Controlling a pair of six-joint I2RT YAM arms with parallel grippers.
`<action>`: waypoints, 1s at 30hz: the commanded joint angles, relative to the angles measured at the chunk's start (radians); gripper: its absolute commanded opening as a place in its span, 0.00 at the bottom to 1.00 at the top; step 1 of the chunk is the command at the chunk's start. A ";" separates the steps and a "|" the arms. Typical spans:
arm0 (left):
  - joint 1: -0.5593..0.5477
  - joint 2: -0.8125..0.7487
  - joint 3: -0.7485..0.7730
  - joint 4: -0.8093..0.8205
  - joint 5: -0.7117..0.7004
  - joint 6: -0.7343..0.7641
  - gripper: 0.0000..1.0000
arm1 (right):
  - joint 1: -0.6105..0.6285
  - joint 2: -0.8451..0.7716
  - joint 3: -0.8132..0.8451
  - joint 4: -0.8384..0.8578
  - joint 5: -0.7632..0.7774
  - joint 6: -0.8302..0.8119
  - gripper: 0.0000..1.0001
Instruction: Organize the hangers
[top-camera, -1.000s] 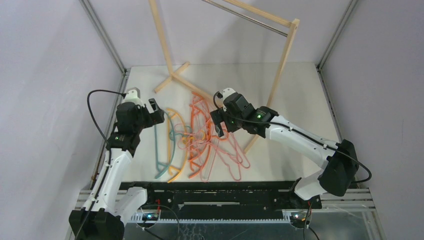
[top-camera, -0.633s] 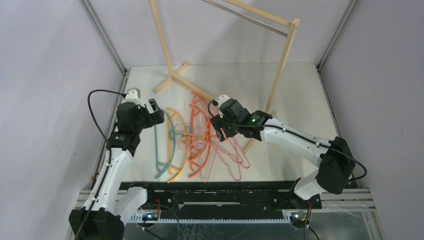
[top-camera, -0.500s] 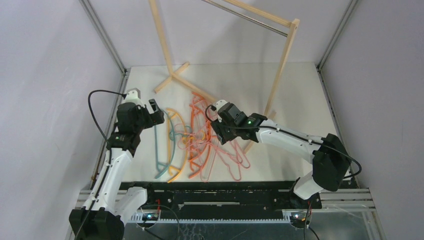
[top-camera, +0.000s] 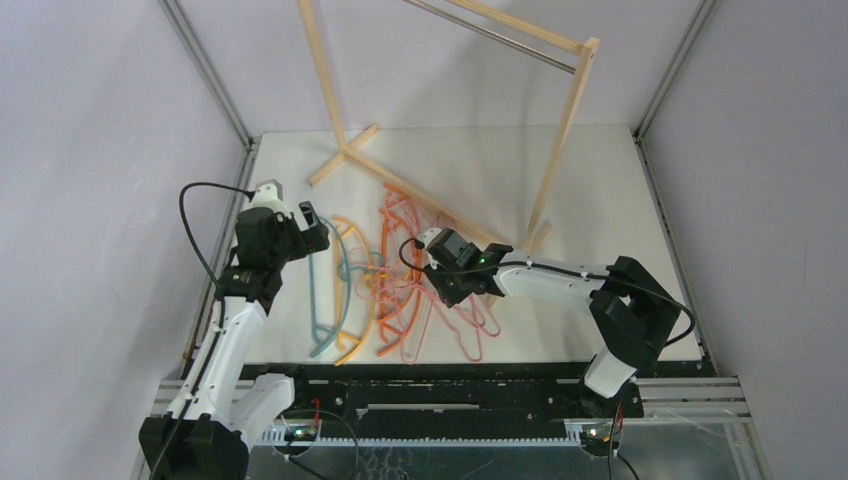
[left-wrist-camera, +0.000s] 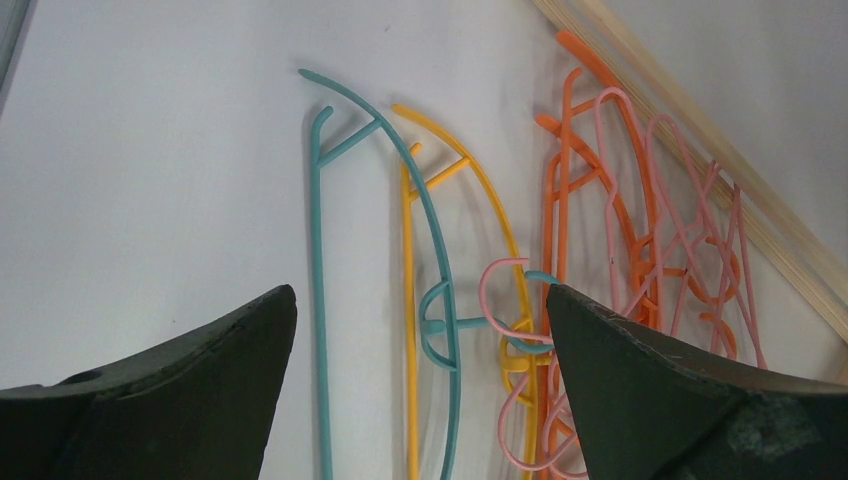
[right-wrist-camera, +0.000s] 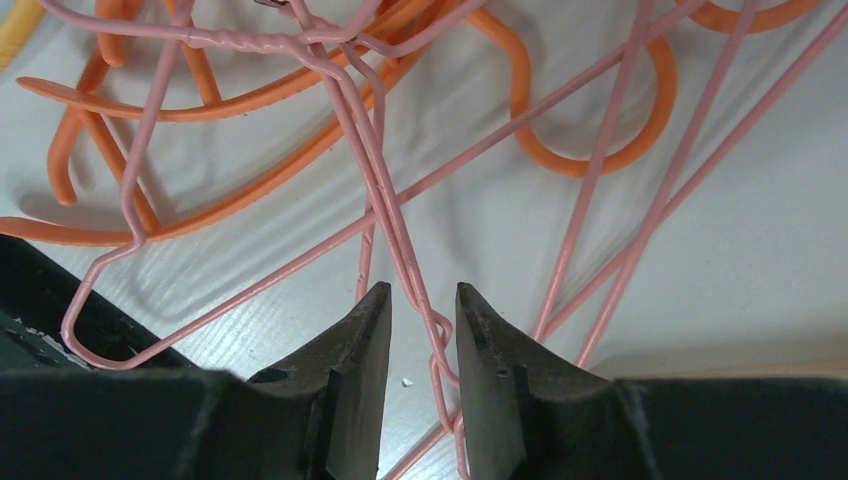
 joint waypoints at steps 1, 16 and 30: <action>-0.005 -0.010 -0.005 0.033 -0.016 -0.002 1.00 | 0.009 0.004 -0.005 0.075 -0.020 -0.015 0.38; -0.006 -0.026 -0.005 0.016 -0.026 0.004 1.00 | -0.016 0.069 -0.005 0.102 -0.045 0.000 0.28; -0.005 -0.035 -0.010 0.015 -0.038 0.006 1.00 | 0.005 -0.091 0.029 0.008 -0.047 0.003 0.00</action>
